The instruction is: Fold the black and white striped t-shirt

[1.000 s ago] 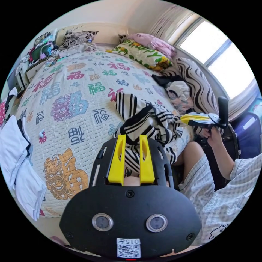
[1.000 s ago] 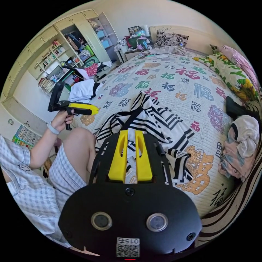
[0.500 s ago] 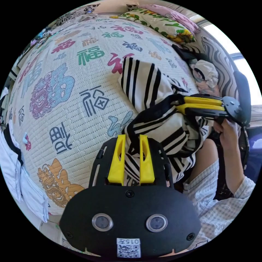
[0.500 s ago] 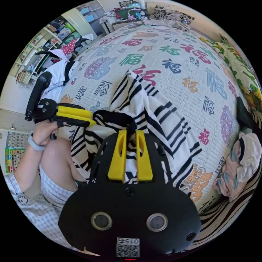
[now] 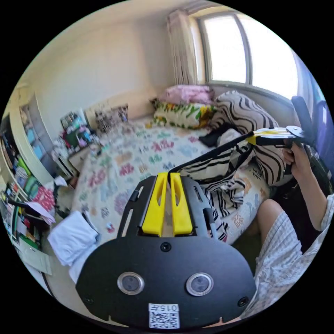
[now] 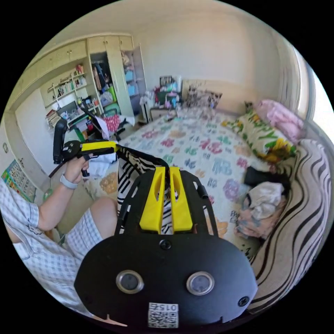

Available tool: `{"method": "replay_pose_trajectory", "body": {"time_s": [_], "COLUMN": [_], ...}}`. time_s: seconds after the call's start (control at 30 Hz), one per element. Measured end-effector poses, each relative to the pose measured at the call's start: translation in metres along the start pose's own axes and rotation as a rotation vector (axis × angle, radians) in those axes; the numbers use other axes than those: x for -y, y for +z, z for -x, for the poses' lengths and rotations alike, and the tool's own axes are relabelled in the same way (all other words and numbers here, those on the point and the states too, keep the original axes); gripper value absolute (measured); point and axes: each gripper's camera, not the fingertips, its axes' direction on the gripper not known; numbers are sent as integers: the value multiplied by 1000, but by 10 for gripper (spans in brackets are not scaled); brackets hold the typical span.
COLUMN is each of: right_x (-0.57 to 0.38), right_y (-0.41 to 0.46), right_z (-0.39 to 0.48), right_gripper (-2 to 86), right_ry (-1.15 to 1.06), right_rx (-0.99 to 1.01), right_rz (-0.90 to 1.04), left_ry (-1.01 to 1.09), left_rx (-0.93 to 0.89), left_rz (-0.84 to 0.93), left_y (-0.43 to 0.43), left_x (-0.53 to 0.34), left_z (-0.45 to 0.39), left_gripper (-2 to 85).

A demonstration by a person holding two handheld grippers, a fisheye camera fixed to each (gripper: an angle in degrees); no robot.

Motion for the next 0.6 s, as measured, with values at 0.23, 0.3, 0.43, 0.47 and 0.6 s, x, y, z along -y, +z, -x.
{"method": "replay_pose_trajectory", "body": {"time_s": [0.23,0.3,0.43,0.47,0.6], "right_x": [18,17,6,3,-1], "right_y": [-183,-235,-304,-321,-357], "right_z": [87,111,137,147,177], "right_gripper": [7,7,6,6,6], "right_ry": [-151,-176,-127,-115,-120], "right_rx": [-250,-318,-353,-374,-478], "right_rz": [-396,-476,-689,-755,-920], "left_ry": [109,126,159,166,155], "left_rx": [160,176,215,252,386], "left_rz": [-404,-493,-716,-779,-944], "left_y": [-191,-233,-320,-341,-382], "left_x": [6,1,-9,-10,-13], "left_z": [-58,-71,-103,-114,-141], "left_gripper": [5,5,4,3,2]}}
